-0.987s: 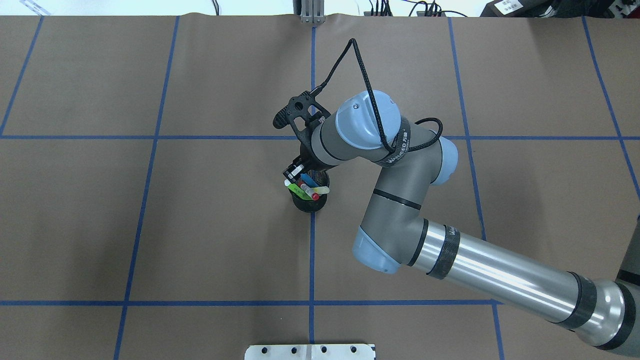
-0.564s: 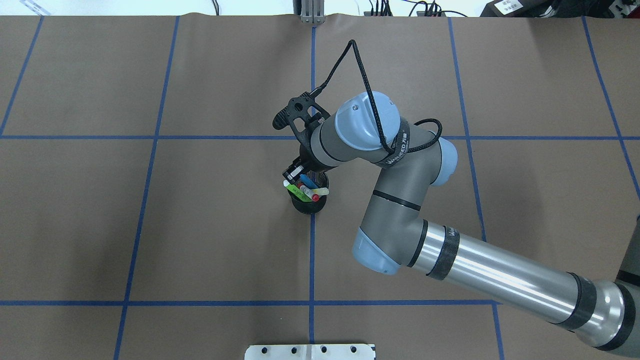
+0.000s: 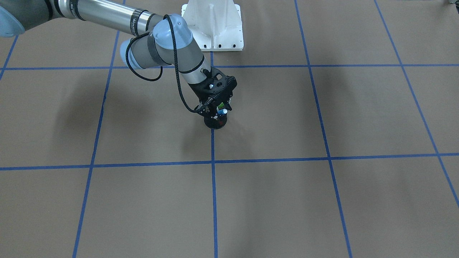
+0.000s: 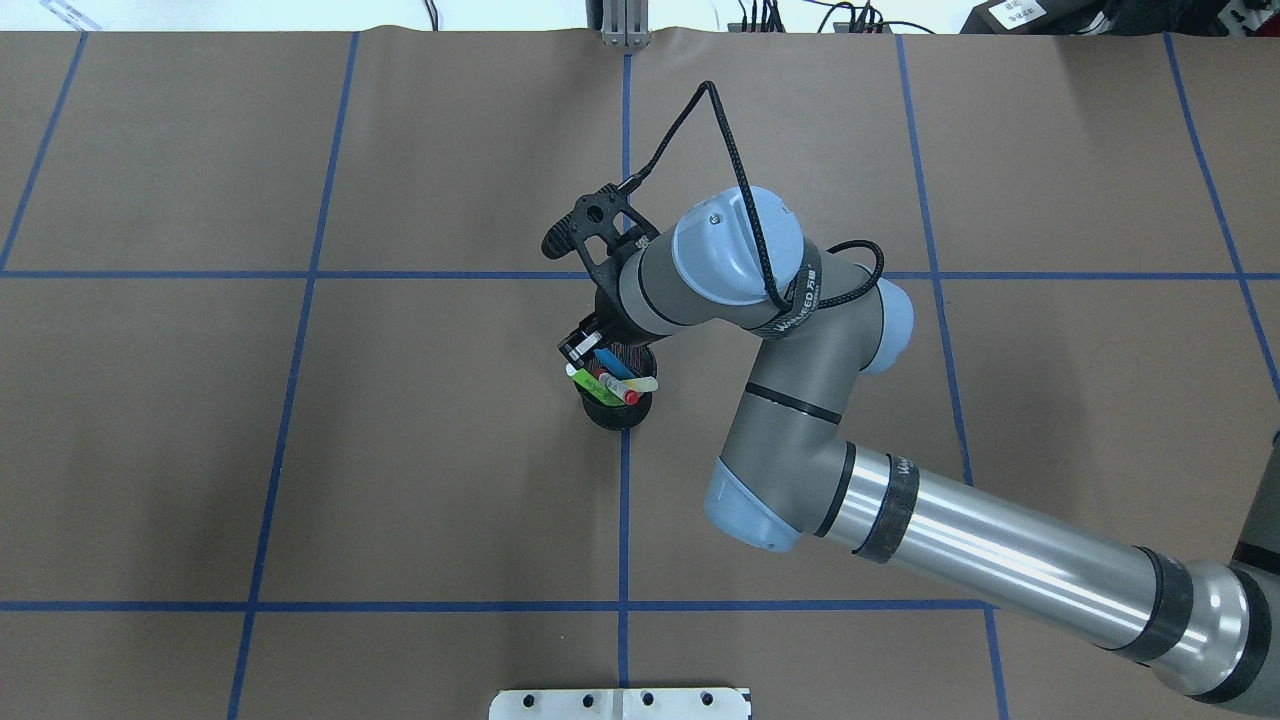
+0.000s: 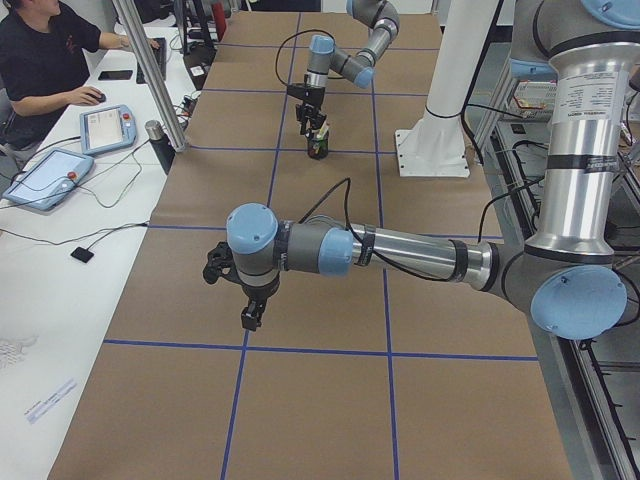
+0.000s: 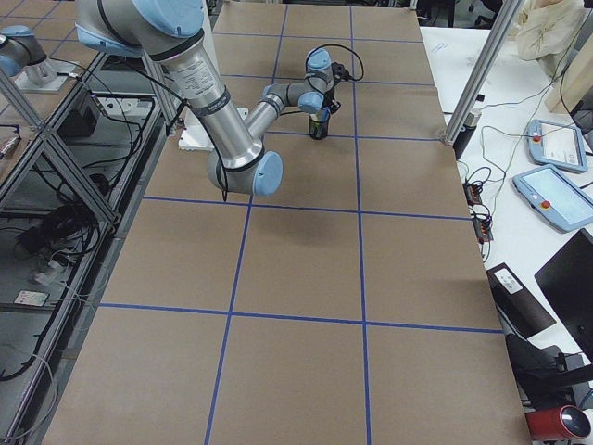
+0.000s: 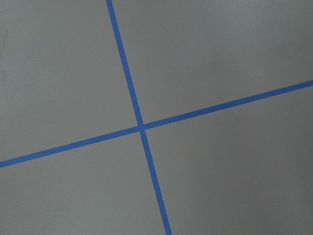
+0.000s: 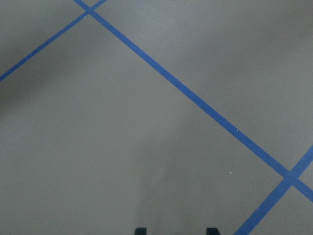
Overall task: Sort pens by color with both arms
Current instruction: 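Lower the right gripper into the cup and grasp the blue marker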
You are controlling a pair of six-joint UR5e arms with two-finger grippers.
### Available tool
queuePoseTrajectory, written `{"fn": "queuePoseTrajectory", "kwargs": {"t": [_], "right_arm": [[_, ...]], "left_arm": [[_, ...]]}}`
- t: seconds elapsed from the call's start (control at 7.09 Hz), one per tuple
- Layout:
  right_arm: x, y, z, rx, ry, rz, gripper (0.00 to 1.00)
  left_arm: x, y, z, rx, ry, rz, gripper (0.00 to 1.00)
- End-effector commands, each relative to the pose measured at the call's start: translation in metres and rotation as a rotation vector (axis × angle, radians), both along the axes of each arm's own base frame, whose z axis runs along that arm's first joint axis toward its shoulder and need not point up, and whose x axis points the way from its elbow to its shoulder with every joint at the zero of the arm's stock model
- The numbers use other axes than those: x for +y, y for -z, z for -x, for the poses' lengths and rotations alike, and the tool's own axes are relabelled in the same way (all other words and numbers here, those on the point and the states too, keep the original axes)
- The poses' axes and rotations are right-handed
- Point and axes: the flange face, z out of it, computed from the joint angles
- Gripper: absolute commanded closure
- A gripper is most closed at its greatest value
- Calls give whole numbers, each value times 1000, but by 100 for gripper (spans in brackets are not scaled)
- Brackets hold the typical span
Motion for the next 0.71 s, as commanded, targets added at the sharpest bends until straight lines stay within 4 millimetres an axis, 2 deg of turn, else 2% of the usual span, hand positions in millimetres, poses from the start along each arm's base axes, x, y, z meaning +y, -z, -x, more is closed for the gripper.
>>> {"fn": "queuePoseTrajectory", "kwargs": {"t": [0.0, 0.56], "right_arm": [[0, 0, 0, -3, -3, 1, 50], [1, -4, 7, 10, -25, -4, 55]], "left_arm": [[0, 0, 0, -2, 0, -1, 0], [0, 2, 0, 0, 1, -3, 0]]}}
